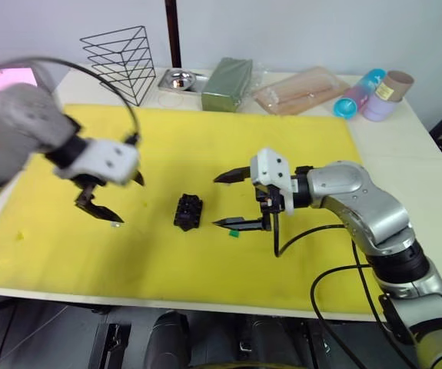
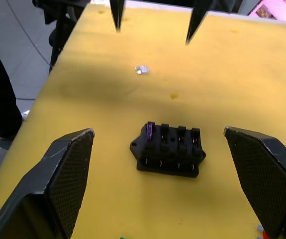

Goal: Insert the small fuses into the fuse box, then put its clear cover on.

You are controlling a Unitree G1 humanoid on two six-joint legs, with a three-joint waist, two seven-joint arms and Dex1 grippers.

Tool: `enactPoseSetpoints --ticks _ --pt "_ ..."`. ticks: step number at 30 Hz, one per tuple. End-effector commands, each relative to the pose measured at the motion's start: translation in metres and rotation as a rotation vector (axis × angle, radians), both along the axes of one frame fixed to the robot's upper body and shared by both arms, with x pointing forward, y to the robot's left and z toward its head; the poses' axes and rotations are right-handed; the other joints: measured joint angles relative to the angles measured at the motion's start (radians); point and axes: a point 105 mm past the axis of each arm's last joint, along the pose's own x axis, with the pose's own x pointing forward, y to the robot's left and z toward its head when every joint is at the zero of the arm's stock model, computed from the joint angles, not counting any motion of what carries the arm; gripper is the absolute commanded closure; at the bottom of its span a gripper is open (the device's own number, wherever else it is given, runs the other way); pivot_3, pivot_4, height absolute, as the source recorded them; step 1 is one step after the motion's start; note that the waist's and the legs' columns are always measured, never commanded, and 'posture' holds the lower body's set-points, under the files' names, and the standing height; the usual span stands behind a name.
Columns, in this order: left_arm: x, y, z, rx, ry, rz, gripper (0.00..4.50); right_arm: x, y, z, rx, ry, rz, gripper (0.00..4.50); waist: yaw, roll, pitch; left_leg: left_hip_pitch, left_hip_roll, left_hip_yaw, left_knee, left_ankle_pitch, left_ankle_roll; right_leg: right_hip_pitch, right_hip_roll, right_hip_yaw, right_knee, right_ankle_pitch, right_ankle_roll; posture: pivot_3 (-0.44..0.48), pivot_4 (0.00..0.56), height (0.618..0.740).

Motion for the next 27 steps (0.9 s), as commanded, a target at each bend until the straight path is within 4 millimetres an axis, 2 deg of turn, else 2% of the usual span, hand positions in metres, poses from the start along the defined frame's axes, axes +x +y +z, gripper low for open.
enactPoseSetpoints --ticks 1,3,7,8,11,13,15,16,20,24,27 --pt "-0.022 0.008 0.023 -0.331 0.173 0.295 0.04 -0.004 0.006 0.010 0.037 -0.030 0.036 0.00 -0.005 0.000 0.000 0.000 0.000 0.000 0.000 0.000 0.000 0.000 0.000 0.001 0.000 0.000 0.000 0.000 0.150 0.740" --pt "-0.031 0.015 0.025 -0.481 0.272 0.469 0.04 -0.005 0.009 0.009 0.040 -0.030 0.049 0.00 -0.003 0.000 0.000 0.000 0.000 -0.001 -0.001 0.000 0.000 0.000 0.000 0.002 0.001 -0.001 0.000 0.000 0.150 0.740" --pt "-0.040 0.032 0.020 -0.673 0.325 0.684 0.04 -0.007 0.013 0.008 0.042 -0.033 0.070 0.00 0.005 -0.001 0.000 0.001 -0.001 0.000 0.000 0.000 -0.001 0.000 0.000 0.003 0.003 -0.001 0.000 0.000 0.150 0.740" --pt "-0.042 0.042 0.015 -0.745 0.317 0.754 0.04 -0.008 0.014 0.008 0.044 -0.032 0.079 0.00 0.004 -0.001 0.000 0.001 -0.001 0.000 0.000 0.000 -0.001 0.000 0.000 0.003 0.003 -0.001 0.000 0.000 0.150 0.740" --pt "-0.072 0.067 -0.025 -0.948 0.265 0.935 0.04 -0.008 0.023 0.008 0.054 -0.038 0.110 0.00 -0.014 0.001 -0.001 0.003 -0.002 0.001 -0.001 0.000 -0.001 -0.001 -0.001 0.006 0.005 -0.002 0.000 0.000 0.150 0.740" --pt "-0.085 0.077 -0.046 -1.009 0.299 1.044 0.04 -0.008 0.027 0.007 0.052 -0.047 0.123 0.00 -0.031 -0.004 -0.001 0.003 -0.002 -0.001 -0.002 0.001 -0.004 -0.003 -0.001 0.009 0.008 -0.003 -0.001 0.000 0.150 0.740" --pt "-0.097 0.073 -0.059 -1.064 0.379 1.070 0.04 -0.010 0.031 0.006 0.047 -0.057 0.140 0.00 -0.026 -0.015 -0.001 0.002 -0.001 -0.005 -0.002 0.001 -0.004 -0.004 0.001 0.008 0.011 -0.006 -0.004 0.000 0.150 0.740" --pt "-0.102 0.070 -0.063 -1.085 0.413 1.072 0.04 -0.010 0.032 0.005 0.046 -0.060 0.145 0.00 -0.022 -0.016 -0.001 0.002 0.000 -0.007 -0.002 0.002 -0.006 -0.003 0.001 0.006 0.012 -0.006 -0.005 0.000 0.150 0.740" --pt "-0.102 0.055 -0.093 -1.200 0.481 1.193 0.04 -0.015 0.042 0.009 0.056 -0.064 0.181 0.00 -0.006 -0.013 0.000 0.016 -0.004 -0.007 -0.004 0.001 -0.004 0.009 -0.005 0.008 0.011 -0.006 -0.006 0.000 0.150 0.740" --pt "-0.088 0.048 -0.095 -1.269 0.448 1.272 0.04 -0.016 0.045 0.011 0.060 -0.062 0.189 0.00 0.004 -0.016 -0.001 0.019 -0.003 -0.008 -0.004 0.001 -0.004 0.013 -0.005 0.007 0.010 -0.007 -0.007 0.000 0.150 0.740" --pt "-0.062 0.053 -0.098 -1.281 0.320 1.322 0.04 -0.015 0.044 0.012 0.052 -0.056 0.182 0.00 0.003 -0.015 -0.001 0.019 -0.006 -0.006 -0.004 0.001 -0.003 0.013 -0.004 0.007 0.010 -0.008 -0.008 0.000 0.150 0.740"
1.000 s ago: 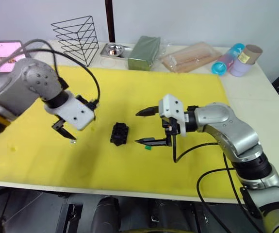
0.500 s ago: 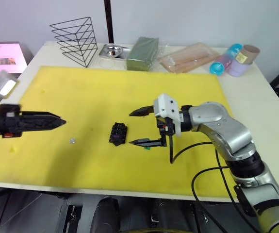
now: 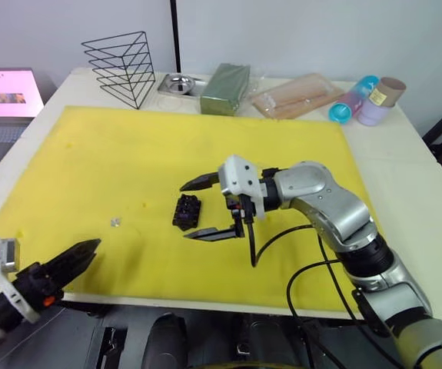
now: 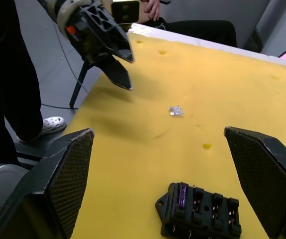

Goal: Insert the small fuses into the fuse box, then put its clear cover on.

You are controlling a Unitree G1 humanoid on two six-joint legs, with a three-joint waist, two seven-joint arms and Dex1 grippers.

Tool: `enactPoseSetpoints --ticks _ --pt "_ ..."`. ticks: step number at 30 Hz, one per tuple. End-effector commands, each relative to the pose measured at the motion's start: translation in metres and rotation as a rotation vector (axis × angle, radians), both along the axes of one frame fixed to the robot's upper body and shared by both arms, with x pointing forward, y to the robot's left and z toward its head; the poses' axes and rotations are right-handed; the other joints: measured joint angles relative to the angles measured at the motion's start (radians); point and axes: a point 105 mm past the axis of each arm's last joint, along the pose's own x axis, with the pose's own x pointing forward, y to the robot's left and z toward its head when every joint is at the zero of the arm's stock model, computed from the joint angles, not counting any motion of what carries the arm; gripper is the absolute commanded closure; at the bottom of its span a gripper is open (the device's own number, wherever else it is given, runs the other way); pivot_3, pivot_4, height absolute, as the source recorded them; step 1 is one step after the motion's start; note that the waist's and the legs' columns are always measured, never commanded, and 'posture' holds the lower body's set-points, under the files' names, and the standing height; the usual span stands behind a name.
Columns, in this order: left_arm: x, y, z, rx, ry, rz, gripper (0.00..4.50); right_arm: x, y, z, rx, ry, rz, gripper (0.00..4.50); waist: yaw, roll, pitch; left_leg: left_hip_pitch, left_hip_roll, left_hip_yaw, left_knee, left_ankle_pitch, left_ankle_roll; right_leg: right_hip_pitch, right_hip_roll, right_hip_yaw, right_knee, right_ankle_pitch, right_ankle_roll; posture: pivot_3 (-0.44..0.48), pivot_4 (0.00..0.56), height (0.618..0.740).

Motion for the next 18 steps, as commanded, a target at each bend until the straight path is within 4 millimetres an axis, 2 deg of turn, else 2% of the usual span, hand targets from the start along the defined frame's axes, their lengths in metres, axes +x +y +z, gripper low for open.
enactPoseSetpoints --ticks 1,4,9,18 --pt "0.024 0.003 0.005 0.021 -0.061 0.084 0.04 -0.003 0.000 0.013 0.018 -0.039 0.010 0.00 -0.002 0.000 0.000 0.000 -0.001 0.000 0.000 0.000 0.000 0.000 0.001 0.000 0.000 -0.001 -0.001 0.000 0.150 0.740" --pt "0.031 -0.006 -0.002 -0.012 -0.045 0.056 0.04 -0.002 -0.001 0.015 0.015 -0.038 0.002 0.00 -0.009 0.000 0.000 0.000 -0.001 0.000 0.000 0.000 0.000 0.000 0.002 0.000 -0.001 0.001 0.001 0.000 0.150 0.740" --pt "0.038 -0.005 -0.012 -0.040 -0.015 0.083 0.04 -0.001 -0.002 0.018 0.011 -0.037 -0.004 0.00 -0.008 0.001 0.000 0.000 0.000 0.001 -0.001 0.000 0.000 -0.001 0.003 0.000 -0.001 0.000 0.001 0.000 0.150 0.740" --pt "0.027 0.001 -0.008 -0.059 -0.020 0.099 0.04 0.001 -0.005 0.021 0.002 -0.038 -0.018 0.00 -0.006 0.001 0.000 0.000 0.000 0.001 -0.001 0.000 0.000 -0.002 0.002 0.000 -0.001 0.000 0.001 0.000 0.150 0.740"
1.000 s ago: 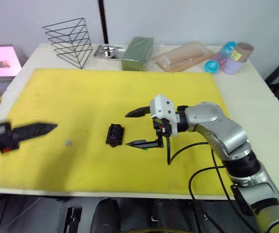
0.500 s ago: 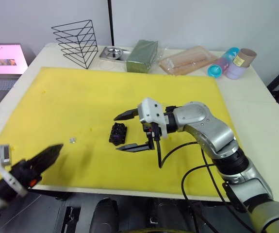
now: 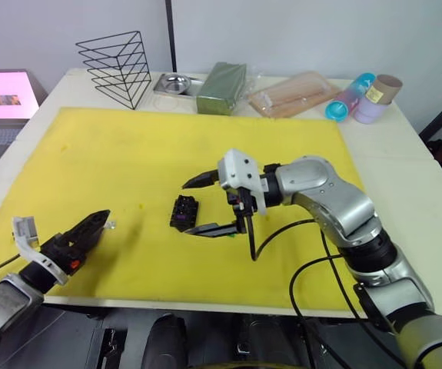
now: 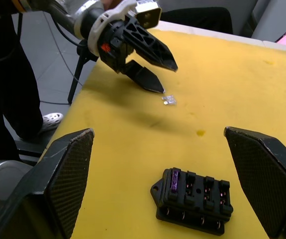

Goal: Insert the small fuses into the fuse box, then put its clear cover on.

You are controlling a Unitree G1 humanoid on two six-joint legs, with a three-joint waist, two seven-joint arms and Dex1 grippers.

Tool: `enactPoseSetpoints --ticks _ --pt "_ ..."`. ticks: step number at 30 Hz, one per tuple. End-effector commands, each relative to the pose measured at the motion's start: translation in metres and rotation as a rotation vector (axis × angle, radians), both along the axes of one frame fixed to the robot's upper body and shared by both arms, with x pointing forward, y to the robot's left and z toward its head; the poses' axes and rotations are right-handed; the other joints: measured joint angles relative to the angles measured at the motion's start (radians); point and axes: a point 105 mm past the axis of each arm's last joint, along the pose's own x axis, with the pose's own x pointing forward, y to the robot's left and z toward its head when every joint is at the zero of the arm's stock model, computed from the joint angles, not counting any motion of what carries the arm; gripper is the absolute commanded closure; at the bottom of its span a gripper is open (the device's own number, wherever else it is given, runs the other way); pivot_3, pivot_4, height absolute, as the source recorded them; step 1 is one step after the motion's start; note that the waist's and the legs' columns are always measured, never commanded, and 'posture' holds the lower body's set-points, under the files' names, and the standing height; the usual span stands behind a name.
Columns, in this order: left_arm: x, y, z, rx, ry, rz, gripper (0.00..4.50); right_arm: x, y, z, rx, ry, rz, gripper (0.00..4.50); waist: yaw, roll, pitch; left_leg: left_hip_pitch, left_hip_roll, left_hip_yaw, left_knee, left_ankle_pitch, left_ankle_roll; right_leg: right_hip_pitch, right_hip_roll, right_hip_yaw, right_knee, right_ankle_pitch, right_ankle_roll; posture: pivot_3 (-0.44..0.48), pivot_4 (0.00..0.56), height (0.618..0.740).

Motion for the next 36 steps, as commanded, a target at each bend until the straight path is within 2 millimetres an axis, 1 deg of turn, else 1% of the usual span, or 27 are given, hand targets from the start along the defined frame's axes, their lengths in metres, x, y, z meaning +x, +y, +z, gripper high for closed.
enactPoseSetpoints --ticks 1,8,10,12,15,19,20,24,28,32,36 --pt "0.000 0.000 0.010 0.010 -0.032 -0.005 0.04 -0.003 -0.001 0.017 0.034 -0.059 0.010 0.00 0.000 0.000 0.000 0.000 0.000 0.000 0.000 0.000 0.000 0.000 0.000 0.000 0.000 0.000 0.000 0.000 0.150 0.740" --pt "0.013 -0.012 0.006 -0.015 -0.018 -0.021 0.04 -0.001 0.000 0.018 0.031 -0.066 0.012 0.00 0.003 0.000 0.000 0.000 0.000 0.000 0.000 0.000 0.000 0.000 -0.001 0.000 -0.001 0.000 -0.001 0.000 0.150 0.740" --pt "0.018 -0.018 0.002 -0.025 0.013 -0.048 0.04 0.000 -0.001 0.018 0.029 -0.068 0.012 0.00 0.003 0.000 0.000 0.000 0.000 0.000 0.000 0.000 0.000 0.000 0.000 0.000 -0.001 0.000 0.000 0.000 0.150 0.740" --pt "0.020 -0.019 -0.004 -0.036 0.051 -0.059 0.04 0.000 -0.001 0.018 0.028 -0.069 0.011 0.00 0.003 0.000 0.000 0.000 0.000 0.000 0.000 0.000 0.000 0.000 0.000 0.000 -0.001 0.000 0.000 0.000 0.150 0.740" --pt "0.021 -0.012 -0.007 -0.030 0.058 -0.045 0.04 0.000 -0.001 0.019 0.028 -0.070 0.009 0.00 0.001 0.000 0.000 0.000 0.000 0.000 0.000 0.000 0.000 0.000 0.000 0.000 -0.001 0.000 0.000 0.000 0.150 0.740" --pt "0.016 -0.006 -0.006 -0.026 0.057 -0.045 0.04 0.001 -0.002 0.019 0.026 -0.071 0.001 0.00 0.000 0.001 0.000 0.000 0.000 0.000 -0.001 0.000 0.000 0.000 0.000 0.000 -0.001 0.000 0.000 0.000 0.150 0.740" --pt "0.015 -0.005 -0.005 -0.026 0.053 -0.045 0.04 0.001 -0.003 0.018 0.026 -0.071 -0.001 0.00 -0.001 0.001 0.000 0.000 0.000 0.000 -0.001 0.000 0.000 0.000 0.000 0.000 -0.001 0.000 -0.001 0.000 0.150 0.740" --pt "0.007 0.002 0.012 -0.029 0.003 -0.066 0.04 0.001 -0.004 0.018 0.025 -0.070 -0.007 0.00 -0.005 0.000 0.001 0.000 0.000 0.000 -0.001 0.000 0.000 -0.001 0.000 0.000 -0.001 -0.002 -0.003 0.000 0.150 0.740" --pt "0.002 0.009 0.012 -0.008 0.003 -0.065 0.04 0.002 -0.004 0.018 0.026 -0.072 -0.006 0.00 -0.001 0.001 0.001 0.000 0.001 0.001 -0.002 0.000 0.000 -0.002 0.000 0.000 -0.001 -0.002 -0.004 0.000 0.150 0.740" --pt "0.002 0.019 0.007 0.022 0.012 -0.058 0.04 0.003 -0.004 0.019 0.027 -0.073 -0.004 0.00 0.000 0.001 0.001 -0.001 0.001 0.001 -0.002 0.000 0.000 -0.002 0.000 0.000 -0.001 -0.002 -0.004 0.000 0.150 0.740" --pt "0.010 0.023 -0.013 0.030 0.045 -0.110 0.04 0.003 -0.003 0.019 0.026 -0.074 0.000 0.00 0.001 0.001 0.001 -0.001 0.001 0.001 -0.003 0.000 0.000 -0.003 0.000 -0.001 -0.001 -0.002 -0.004 0.000 0.150 0.740"
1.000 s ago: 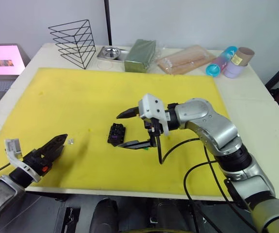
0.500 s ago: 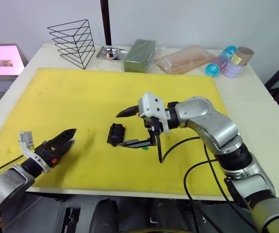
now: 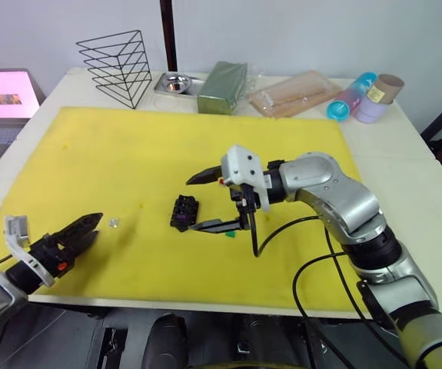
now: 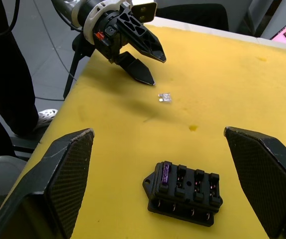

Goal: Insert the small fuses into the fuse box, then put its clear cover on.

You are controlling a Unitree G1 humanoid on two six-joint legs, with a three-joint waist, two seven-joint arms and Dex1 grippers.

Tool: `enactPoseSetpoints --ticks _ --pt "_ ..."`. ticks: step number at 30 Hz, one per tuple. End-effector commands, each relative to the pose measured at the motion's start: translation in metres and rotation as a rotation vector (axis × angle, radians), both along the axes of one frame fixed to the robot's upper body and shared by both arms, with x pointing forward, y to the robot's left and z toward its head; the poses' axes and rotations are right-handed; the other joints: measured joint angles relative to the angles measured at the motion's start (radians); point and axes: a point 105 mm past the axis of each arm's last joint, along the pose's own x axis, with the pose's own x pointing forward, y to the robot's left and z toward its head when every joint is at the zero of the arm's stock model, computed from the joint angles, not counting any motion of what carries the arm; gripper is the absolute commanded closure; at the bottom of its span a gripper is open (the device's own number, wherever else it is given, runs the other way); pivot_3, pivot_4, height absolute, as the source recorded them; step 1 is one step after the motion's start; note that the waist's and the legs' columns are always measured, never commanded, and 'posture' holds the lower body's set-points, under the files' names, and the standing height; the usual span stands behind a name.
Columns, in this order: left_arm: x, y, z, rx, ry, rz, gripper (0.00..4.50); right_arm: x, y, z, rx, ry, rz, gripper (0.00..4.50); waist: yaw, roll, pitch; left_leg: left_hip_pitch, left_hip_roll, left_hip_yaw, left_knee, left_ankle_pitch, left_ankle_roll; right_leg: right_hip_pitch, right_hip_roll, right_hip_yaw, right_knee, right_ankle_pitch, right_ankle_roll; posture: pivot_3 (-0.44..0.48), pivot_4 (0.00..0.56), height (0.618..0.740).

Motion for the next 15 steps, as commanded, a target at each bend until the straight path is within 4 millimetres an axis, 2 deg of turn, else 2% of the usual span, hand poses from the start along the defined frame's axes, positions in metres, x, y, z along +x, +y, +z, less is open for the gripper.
enactPoseSetpoints --ticks 1,6,15 --pt "0.007 0.010 -0.013 0.027 0.015 -0.010 0.04 -0.001 0.001 0.015 0.032 -0.054 0.012 0.00 0.001 0.001 0.000 0.000 0.000 0.000 0.000 0.000 0.000 0.000 0.000 0.000 0.000 0.000 0.000 0.000 0.150 0.740" --pt "0.011 0.014 -0.021 0.020 0.023 -0.037 0.04 -0.002 0.000 0.014 0.024 -0.053 0.013 0.00 0.001 0.002 0.000 0.000 0.000 0.000 -0.002 0.000 0.000 -0.001 0.000 0.000 0.000 0.000 0.000 0.000 0.150 0.740" --pt "0.014 -0.002 -0.029 0.004 0.049 -0.147 0.04 -0.002 -0.003 0.015 0.015 -0.055 0.008 0.00 0.005 0.008 0.001 0.000 -0.001 0.000 -0.003 0.000 0.000 -0.001 -0.002 0.000 0.000 0.000 0.000 0.000 0.150 0.740"
